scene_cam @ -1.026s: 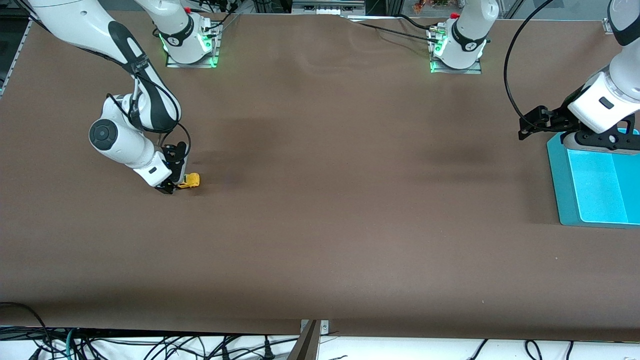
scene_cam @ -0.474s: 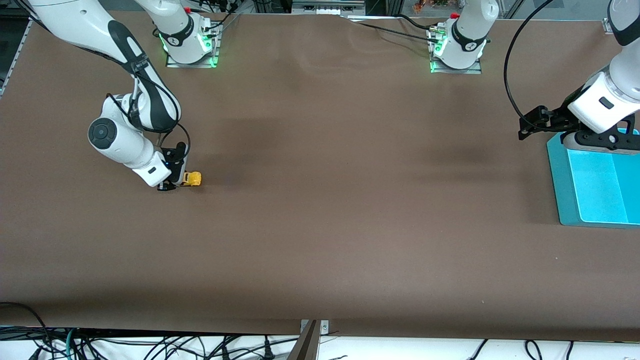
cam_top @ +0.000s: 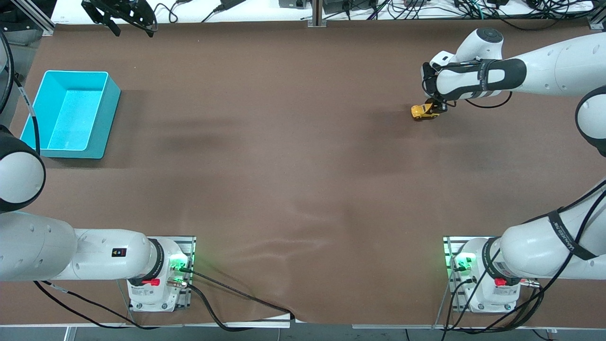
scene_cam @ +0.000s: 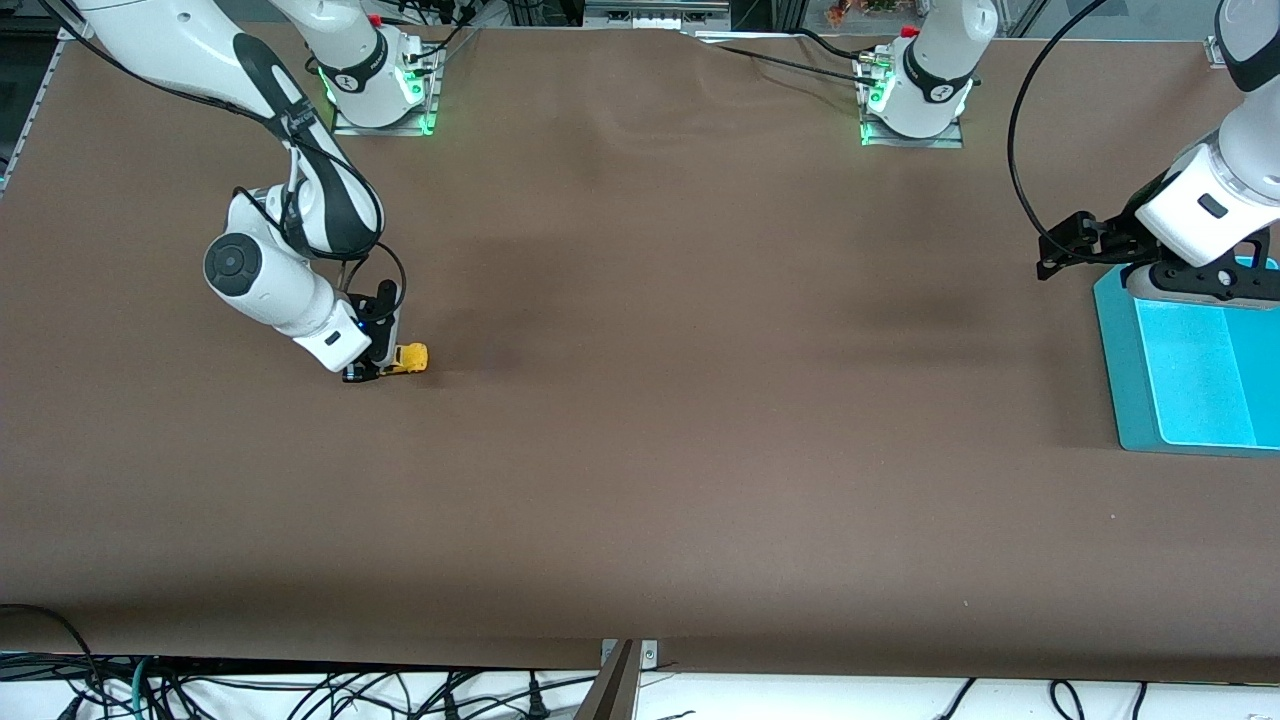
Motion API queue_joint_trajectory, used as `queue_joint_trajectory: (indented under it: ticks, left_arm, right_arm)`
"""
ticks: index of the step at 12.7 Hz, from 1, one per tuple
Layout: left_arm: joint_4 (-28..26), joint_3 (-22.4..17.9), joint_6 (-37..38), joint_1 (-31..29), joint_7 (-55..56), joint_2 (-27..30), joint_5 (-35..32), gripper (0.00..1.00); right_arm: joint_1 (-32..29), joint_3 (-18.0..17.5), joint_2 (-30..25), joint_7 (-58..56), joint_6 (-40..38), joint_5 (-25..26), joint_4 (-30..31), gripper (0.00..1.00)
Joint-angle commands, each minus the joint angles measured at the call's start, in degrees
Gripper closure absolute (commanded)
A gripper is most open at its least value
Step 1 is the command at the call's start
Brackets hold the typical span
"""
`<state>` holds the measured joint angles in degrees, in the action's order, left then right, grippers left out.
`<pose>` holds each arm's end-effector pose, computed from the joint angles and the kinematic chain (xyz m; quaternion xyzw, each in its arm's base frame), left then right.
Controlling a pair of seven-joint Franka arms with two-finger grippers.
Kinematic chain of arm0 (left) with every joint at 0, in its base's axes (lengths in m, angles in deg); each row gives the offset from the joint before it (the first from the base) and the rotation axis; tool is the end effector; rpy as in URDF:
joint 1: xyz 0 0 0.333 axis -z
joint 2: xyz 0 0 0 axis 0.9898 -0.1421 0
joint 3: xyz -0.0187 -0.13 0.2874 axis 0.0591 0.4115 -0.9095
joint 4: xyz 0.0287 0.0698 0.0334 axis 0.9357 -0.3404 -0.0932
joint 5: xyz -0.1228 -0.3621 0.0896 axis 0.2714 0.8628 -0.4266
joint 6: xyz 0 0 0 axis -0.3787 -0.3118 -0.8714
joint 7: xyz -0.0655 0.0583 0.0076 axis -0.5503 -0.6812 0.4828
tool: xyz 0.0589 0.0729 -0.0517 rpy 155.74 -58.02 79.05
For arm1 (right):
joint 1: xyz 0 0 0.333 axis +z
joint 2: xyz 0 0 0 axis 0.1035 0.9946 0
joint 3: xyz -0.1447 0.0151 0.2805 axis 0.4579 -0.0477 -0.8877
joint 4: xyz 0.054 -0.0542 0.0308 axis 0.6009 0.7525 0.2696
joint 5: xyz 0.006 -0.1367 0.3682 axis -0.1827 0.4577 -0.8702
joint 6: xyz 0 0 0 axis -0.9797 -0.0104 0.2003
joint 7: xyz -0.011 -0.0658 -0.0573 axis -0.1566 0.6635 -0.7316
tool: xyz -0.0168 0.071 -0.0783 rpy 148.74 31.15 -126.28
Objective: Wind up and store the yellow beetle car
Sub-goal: 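Close the right gripper on the yellow car, pressing it onto the table, then drag the car backward along the table with the right gripper to wind it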
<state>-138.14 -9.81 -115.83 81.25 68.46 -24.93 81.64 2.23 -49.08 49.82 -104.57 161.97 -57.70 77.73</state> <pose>0.5607 -0.0271 0.5682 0.9993 -0.0341 -0.0131 0.0110 0.5488 0.0936 0.2079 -0.7118 -0.7008 -0.0263 0.0381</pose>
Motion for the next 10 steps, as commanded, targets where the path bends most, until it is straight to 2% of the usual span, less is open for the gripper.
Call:
queue_joint_trajectory:
  ticks: [1, 7, 10]
  left_arm:
    - [1.55, -0.16, 1.3, 0.49, 0.17, -0.52, -1.07, 0.0]
    - [1.55, -0.16, 1.3, 0.49, 0.17, -0.52, -1.07, 0.0]
    - [1.63, -0.16, 1.3, 0.49, 0.17, -0.52, -1.07, 0.0]
  right_arm:
    - [-0.51, -0.12, 1.06, -1.08, 0.37, 0.47, -0.04, 0.93]
    - [-5.6, 0.67, 1.67, -9.68, 3.28, 0.47, 1.89, 0.93]
    - [-8.85, 4.96, 1.76, -15.39, 3.19, 0.38, 1.89, 0.93]
